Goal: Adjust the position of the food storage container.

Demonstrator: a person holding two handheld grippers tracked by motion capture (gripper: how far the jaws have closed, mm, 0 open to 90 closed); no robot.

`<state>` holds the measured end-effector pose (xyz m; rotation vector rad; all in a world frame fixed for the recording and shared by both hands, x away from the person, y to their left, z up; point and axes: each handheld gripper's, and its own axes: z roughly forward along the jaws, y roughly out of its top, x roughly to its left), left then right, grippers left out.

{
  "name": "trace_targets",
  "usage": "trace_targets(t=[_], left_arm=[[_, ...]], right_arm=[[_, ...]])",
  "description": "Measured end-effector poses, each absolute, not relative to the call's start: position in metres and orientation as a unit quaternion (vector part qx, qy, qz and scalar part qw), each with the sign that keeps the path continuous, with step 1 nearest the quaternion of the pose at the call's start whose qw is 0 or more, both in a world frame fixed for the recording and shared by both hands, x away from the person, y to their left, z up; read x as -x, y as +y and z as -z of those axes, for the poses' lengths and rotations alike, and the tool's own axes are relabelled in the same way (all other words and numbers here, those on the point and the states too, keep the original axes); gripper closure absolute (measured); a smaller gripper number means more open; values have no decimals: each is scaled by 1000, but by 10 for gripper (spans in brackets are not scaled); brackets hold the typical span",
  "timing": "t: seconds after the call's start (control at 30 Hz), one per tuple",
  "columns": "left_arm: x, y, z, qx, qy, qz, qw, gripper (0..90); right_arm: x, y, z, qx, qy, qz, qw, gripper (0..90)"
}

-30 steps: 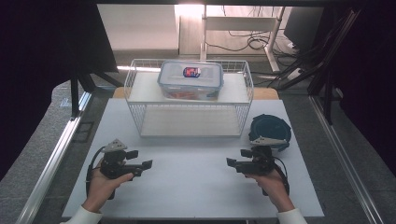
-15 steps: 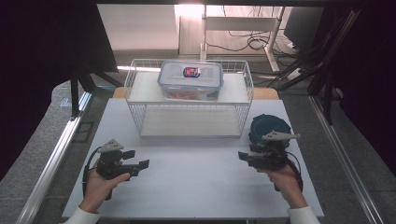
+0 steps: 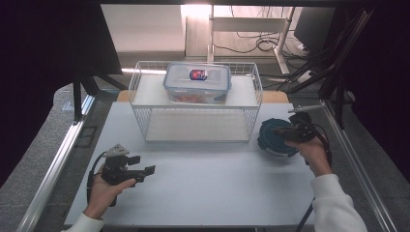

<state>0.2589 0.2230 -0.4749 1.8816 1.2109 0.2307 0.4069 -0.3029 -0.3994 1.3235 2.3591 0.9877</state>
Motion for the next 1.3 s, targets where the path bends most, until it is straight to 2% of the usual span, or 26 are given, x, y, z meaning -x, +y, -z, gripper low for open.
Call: trace_targets(t=[0.1, 0.43, 0.83, 1.3], left_arm=[[-259, 225, 475, -753, 487, -93, 433, 231], [-257, 229, 468, -741, 485, -81, 457, 233], [-260, 234, 470, -738, 491, -81, 455, 236], [-260, 234, 471, -735, 479, -75, 473, 241]], right_arm=[[-428, -311, 401, -470, 808, -328, 134, 883], [-485, -335, 417, -491, 813, -271, 153, 886], [-518, -345, 435, -505, 811, -243, 167, 887], [-525, -351, 449, -505, 817, -233, 150, 892]])
